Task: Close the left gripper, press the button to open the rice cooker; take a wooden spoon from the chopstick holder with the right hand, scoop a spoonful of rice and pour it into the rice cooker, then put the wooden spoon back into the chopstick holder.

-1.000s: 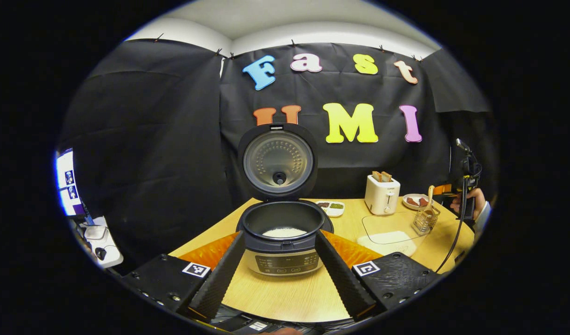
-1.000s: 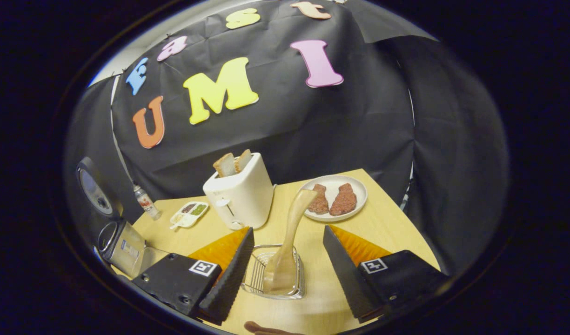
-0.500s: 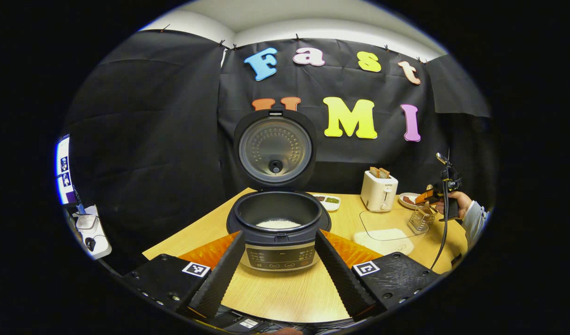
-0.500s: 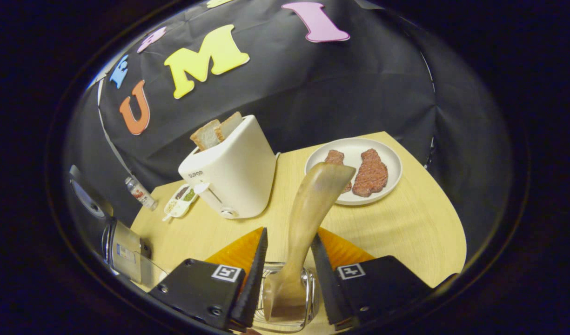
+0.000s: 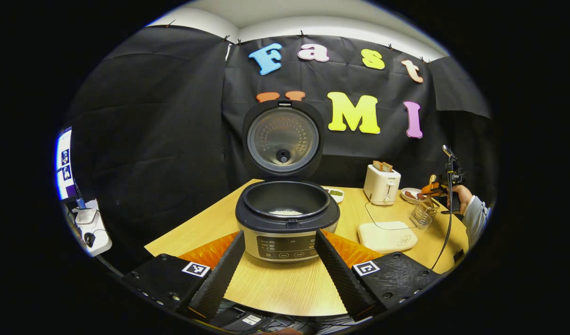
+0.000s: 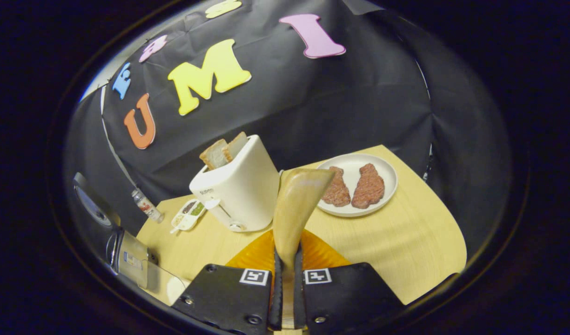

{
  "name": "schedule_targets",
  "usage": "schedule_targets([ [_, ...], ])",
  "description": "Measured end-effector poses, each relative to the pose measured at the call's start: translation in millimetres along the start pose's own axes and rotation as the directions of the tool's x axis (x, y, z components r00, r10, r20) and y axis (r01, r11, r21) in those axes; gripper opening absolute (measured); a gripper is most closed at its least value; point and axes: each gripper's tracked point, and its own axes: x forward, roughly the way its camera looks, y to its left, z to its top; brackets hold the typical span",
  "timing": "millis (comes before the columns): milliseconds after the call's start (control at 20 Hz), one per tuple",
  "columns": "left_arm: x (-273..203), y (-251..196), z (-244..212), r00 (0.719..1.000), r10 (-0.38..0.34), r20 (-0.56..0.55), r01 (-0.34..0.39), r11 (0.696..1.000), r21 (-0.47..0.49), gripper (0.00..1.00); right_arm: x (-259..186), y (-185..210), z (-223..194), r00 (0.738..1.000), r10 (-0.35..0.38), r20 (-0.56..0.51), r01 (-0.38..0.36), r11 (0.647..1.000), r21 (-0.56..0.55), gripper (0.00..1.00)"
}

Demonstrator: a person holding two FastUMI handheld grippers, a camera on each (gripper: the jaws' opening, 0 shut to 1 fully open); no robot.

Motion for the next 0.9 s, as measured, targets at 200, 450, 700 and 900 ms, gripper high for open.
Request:
schedule_targets([
  [200, -12, 9, 3, 1.000, 0.000, 0.021, 0.001, 1.000, -0.018, 0.96, -42, 17, 24, 0.995, -0.013, 0.098, 0.018, 0.998, -0.055, 0.13],
  [450, -24, 16, 5, 0.999, 0.012, 0.039, -0.010, 0.999, -0.048, 0.95, -91, 68, 50, 0.977, 0.021, 0.210, 0.018, 0.984, -0.179, 0.13],
  [700, -32, 12, 10, 0.999, -0.003, 0.048, 0.005, 0.999, -0.033, 0.95, -122, 130, 43, 0.960, 0.043, 0.275, 0.044, 0.952, -0.302, 0.10],
  [900, -41, 7, 14, 0.998, -0.027, 0.063, 0.026, 1.000, 0.012, 0.95, -130, 192, -1, 0.961, 0.129, 0.246, -0.039, 0.940, -0.340, 0.10],
])
